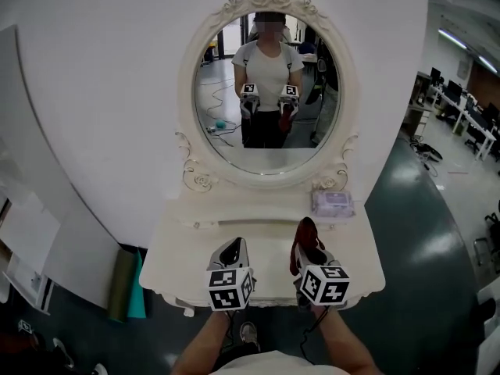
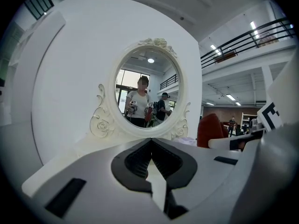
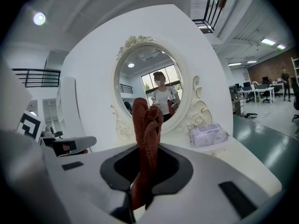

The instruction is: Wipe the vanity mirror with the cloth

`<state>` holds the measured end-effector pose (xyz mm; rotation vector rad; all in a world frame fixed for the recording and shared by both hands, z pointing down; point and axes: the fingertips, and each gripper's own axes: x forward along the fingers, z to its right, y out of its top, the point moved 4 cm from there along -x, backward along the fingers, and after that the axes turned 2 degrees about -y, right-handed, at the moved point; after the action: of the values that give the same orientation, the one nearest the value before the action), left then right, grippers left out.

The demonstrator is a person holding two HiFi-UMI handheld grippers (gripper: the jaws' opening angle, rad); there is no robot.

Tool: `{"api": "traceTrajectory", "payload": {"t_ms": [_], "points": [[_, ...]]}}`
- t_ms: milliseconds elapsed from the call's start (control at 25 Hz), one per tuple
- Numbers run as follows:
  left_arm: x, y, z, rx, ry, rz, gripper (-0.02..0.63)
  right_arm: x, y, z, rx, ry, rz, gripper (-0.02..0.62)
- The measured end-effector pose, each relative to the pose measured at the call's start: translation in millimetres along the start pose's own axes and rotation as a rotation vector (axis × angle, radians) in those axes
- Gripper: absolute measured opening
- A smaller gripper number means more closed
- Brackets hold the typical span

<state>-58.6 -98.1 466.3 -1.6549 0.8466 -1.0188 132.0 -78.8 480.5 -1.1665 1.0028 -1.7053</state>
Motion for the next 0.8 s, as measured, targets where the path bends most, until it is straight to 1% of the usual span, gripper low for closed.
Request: {"api": "traceTrajectory", "payload": {"t_ms": [280,440,600,800], "points": [[61,35,-39,-0.009,-0.019,0.033,0.011,67,38,-4,-0.02,-0.019,0.026,0.06],[94,47,-61,-0.017,-0.026,0.036,0.011,96,50,-4,-0.017,-0.034,0.035,0.06],[119,47,-73,-0.035,-0.026,0.009,0.011,113,49,3,-0.012,-0.047,0.013,0.061],[144,32,-68,-0.054,-0.02,-0.046,0.011,130,40,24,0.008,-0.045,-0.05,0.06]]}}
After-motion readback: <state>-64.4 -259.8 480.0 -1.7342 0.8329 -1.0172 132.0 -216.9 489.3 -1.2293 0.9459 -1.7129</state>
